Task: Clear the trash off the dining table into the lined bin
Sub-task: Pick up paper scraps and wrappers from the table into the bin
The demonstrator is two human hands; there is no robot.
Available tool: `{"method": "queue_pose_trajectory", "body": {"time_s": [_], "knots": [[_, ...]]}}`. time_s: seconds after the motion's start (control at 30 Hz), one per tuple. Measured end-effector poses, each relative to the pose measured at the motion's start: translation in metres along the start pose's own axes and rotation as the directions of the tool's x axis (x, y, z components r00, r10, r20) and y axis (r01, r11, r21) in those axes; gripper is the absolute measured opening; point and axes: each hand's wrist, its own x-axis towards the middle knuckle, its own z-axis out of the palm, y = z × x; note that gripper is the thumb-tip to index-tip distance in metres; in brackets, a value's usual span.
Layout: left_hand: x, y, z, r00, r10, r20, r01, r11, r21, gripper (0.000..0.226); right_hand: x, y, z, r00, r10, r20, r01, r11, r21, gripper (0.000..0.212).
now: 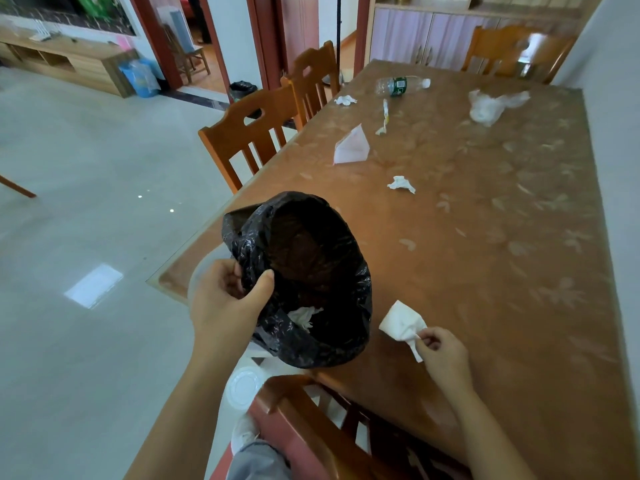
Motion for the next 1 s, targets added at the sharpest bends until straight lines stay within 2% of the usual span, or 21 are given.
{"method": "queue_pose_trajectory", "body": {"time_s": [0.13,0.27,0.37,0.53,0.67,0.8,1.0], "knots": [[-0.010,0.004,0.012,1.000,0.018,0.021,-0.017,1.000,-0.015,0.032,-0.007,-0.018,-0.031,0.991,-0.048,-0.121,0.057,0.996,0.070,0.009],[-0.019,0.011,0.026,0.997,0.051,0.054,-0.051,0.999,-0.014,0.031,-0.020,-0.050,-0.062,0.956,-0.188,-0.225,0.221,0.966,0.134,0.021],[-0.024,0.016,0.031,0.995,0.065,0.072,-0.064,0.998,-0.020,0.033,-0.031,-0.076,-0.079,0.929,-0.281,-0.240,0.321,0.935,0.152,0.023],[-0.025,0.021,0.022,0.997,0.041,0.068,-0.037,0.997,-0.063,0.038,-0.041,-0.122,-0.078,0.883,-0.456,-0.112,0.467,0.879,0.097,0.022],[-0.019,0.021,0.001,1.000,-0.006,0.011,0.007,0.993,-0.120,0.040,-0.047,-0.159,-0.050,0.808,-0.586,0.059,0.585,0.810,0.040,0.017],[-0.008,0.012,-0.034,0.993,-0.108,-0.057,0.098,0.981,-0.165,0.039,-0.052,-0.190,-0.006,0.726,-0.648,0.229,0.659,0.751,0.035,0.015],[0.019,-0.019,-0.122,0.939,-0.241,-0.246,0.192,0.959,-0.207,0.036,-0.059,-0.240,0.070,0.628,-0.729,0.272,0.755,0.655,0.013,0.018]]}}
